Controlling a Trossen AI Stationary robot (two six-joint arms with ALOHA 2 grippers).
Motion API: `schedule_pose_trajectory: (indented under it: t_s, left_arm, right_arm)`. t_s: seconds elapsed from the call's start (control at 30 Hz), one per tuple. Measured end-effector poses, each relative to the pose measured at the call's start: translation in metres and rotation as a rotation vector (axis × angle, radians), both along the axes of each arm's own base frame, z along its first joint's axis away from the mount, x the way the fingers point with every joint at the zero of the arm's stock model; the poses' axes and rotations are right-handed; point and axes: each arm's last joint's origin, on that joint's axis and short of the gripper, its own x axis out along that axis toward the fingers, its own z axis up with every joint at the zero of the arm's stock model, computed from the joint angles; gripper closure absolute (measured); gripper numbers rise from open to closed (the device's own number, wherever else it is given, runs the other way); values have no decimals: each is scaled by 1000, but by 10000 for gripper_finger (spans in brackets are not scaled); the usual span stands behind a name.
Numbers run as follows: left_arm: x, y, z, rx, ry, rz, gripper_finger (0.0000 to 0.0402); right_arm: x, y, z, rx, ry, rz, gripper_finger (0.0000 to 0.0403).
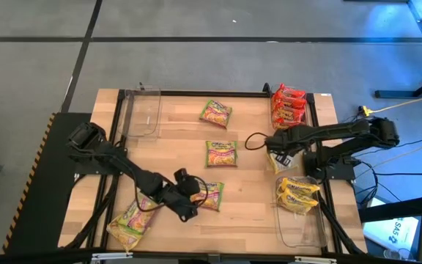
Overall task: Sort Maruchan noodles
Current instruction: Put the yellow noodle pack into the bottom transparent bin
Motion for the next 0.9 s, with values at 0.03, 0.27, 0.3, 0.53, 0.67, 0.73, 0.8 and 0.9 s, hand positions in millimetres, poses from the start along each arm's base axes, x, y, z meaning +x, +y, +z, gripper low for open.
schedule_pose_trajectory:
  t_s: [0.03, 0.27, 0.3, 0.53, 0.67, 0.73, 0.8, 0.9]
  left_arm:
    - [0, 1, -1, 7, 3, -4, 99]
    - [2, 5, -1, 26, 4, -12, 99]
    - [3, 5, -1, 33, 6, -19, 99]
    - [2, 5, -1, 56, 12, -41, 99]
    - [2, 5, -1, 72, 16, -55, 99]
    - [2, 5, -1, 79, 20, -68, 99]
    - [2, 5, -1, 82, 24, -81, 99]
    - [2, 5, -1, 93, 28, -90, 99]
  right_arm:
    - [1, -1, -2, 12, -15, 6, 314]
    - [11, -6, -14, 128, -158, 40, 335]
    - [12, -7, -14, 134, -169, 39, 335]
    - [30, -6, -13, 206, -360, 100, 334]
    - [45, -6, -11, 251, -512, 153, 334]
    - [52, -6, -12, 284, -558, 172, 334]
    - [60, -5, -16, 307, -592, 195, 334]
    - [71, 0, -22, 316, -625, 280, 334]
